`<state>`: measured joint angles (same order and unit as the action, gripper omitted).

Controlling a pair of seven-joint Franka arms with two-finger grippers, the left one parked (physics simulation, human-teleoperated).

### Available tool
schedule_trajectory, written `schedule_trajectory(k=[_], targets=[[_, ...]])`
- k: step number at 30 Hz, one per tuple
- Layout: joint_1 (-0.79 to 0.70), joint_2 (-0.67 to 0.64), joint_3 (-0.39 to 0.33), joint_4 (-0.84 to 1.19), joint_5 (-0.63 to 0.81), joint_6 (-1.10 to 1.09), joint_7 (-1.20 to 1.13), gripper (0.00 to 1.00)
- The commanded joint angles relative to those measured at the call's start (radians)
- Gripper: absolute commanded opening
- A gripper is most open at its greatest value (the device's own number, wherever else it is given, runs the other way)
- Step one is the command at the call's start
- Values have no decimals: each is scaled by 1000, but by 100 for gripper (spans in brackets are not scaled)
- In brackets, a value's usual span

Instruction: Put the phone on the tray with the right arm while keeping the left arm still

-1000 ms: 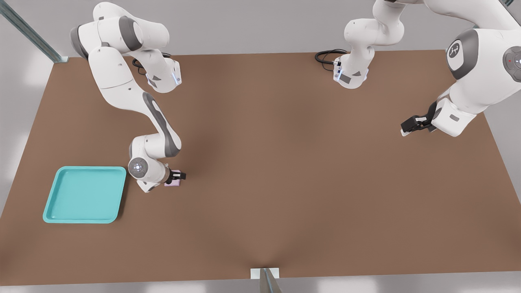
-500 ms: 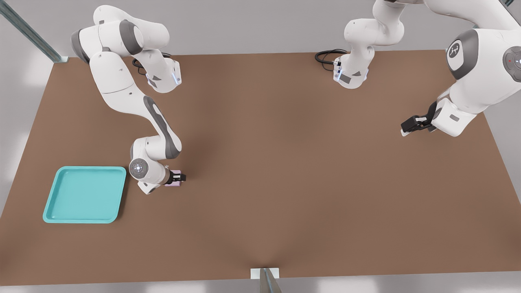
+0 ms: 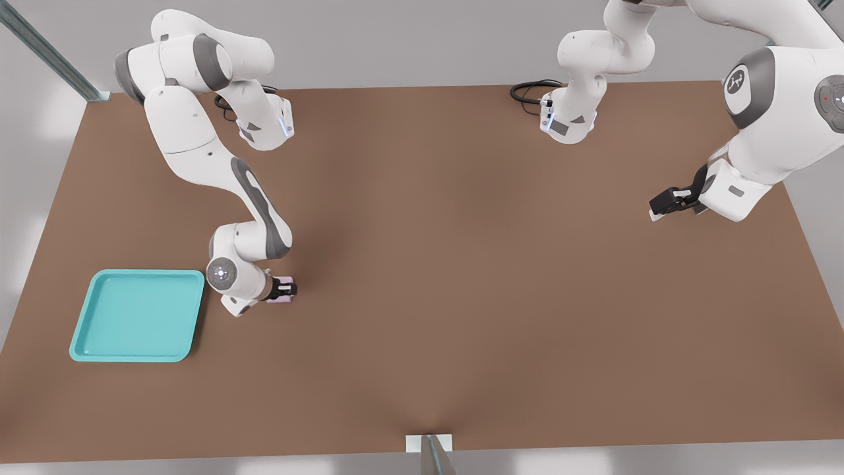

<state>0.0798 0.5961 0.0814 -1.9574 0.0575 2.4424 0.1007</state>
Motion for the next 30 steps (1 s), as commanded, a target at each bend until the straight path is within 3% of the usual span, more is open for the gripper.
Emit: schedule_trajectory(k=[1, 7, 13, 18, 19, 23, 25, 26, 28, 29, 30], targets=[[-2, -2, 0, 3, -8, 0, -26, 68], [-77, -61, -2, 5, -10, -14, -136, 67], [-319, -141, -5, 0, -10, -42, -460, 67], [-503, -62, -20, 69, -22, -28, -685, 71], [-502, -62, -23, 69, -19, -26, -670, 100], [-447, -128, -29, 81, 38, -40, -655, 100], [-376, -263, -37, 95, 35, -137, -538, 100], [-278, -360, -94, 94, 32, -213, -454, 100], [-150, -519, -89, 100, 5, -439, -251, 100], [-82, -513, -89, 245, -53, -615, -109, 100], [-17, -380, -88, 530, -84, -844, -69, 100]])
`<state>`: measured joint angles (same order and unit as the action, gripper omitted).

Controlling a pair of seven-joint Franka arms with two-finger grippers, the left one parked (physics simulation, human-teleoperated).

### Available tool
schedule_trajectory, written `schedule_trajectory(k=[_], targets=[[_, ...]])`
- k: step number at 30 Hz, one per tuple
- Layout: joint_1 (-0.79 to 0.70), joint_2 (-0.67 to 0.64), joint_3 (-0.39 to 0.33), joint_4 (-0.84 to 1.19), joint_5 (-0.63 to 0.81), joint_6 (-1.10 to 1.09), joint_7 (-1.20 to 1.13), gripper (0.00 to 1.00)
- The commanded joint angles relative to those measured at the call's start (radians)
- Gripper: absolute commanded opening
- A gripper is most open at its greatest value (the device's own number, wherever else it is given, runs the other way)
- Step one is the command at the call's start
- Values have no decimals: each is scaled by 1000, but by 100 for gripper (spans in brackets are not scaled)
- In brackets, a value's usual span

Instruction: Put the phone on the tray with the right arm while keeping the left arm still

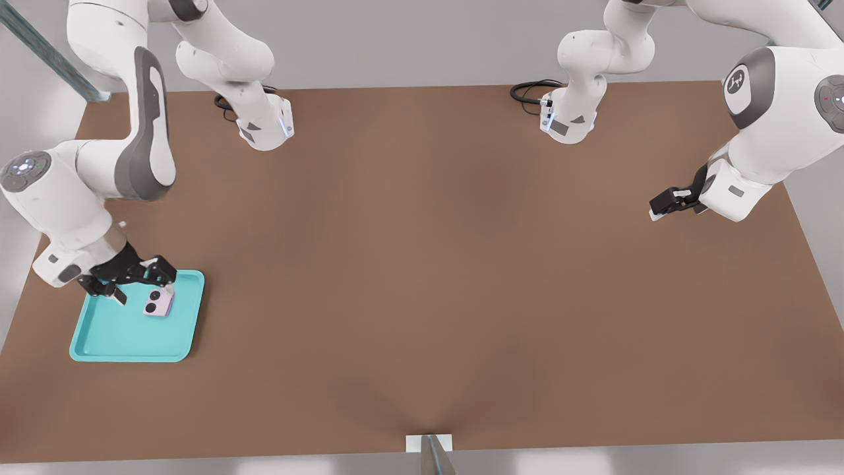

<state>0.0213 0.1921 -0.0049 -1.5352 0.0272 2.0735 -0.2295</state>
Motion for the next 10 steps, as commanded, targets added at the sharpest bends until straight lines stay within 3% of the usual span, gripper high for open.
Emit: schedule_trajectory(k=[1, 3, 10], targets=[[48, 53, -4, 182, -46, -490, 268, 100], [45, -106, 8, -95, -10, -309, 269, 100], [37, -115, 22, -115, -15, -314, 268, 100]])
